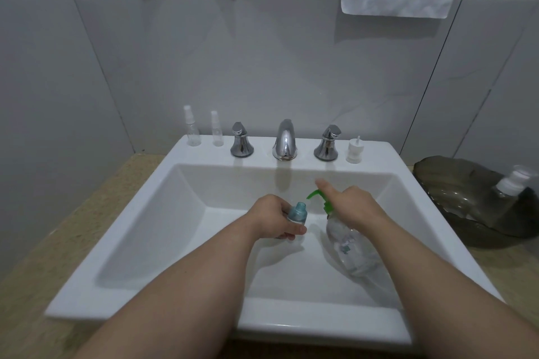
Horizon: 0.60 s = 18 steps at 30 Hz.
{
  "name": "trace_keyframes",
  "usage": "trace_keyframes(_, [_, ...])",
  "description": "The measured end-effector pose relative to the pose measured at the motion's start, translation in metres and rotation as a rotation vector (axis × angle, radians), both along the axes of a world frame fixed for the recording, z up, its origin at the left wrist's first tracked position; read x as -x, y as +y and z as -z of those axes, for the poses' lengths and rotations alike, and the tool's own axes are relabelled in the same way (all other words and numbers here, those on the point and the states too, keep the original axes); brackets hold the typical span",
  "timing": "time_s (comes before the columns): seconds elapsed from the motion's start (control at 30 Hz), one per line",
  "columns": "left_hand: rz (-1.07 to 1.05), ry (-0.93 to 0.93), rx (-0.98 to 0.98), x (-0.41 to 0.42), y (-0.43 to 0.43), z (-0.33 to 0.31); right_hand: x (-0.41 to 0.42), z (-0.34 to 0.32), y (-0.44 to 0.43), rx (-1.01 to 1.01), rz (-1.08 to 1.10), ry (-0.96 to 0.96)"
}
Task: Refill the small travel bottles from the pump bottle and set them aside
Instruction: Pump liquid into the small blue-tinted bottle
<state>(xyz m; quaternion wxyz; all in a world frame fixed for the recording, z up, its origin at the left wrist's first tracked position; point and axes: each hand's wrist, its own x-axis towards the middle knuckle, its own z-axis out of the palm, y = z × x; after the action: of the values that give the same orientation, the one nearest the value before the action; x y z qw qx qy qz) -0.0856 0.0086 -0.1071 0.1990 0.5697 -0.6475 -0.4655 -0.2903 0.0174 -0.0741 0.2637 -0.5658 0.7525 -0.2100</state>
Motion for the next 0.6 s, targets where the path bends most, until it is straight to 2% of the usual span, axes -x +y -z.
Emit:
trace_keyframes(0.13, [-0.05,0.0,0.032,-0.001,0.0,-0.001,0.016,-0.001,0.004,-0.034,-0.015,-0.189])
trace_keyframes(0.33, [-0.069,-0.034,0.059,-0.002,0.0,-0.001,0.012,-0.004,0.007,0.053,-0.1,-0.093])
trace_keyframes(0.6, [-0.072,-0.056,0.082,-0.003,-0.003,0.002,0.019,-0.004,0.004,0.103,-0.049,-0.154])
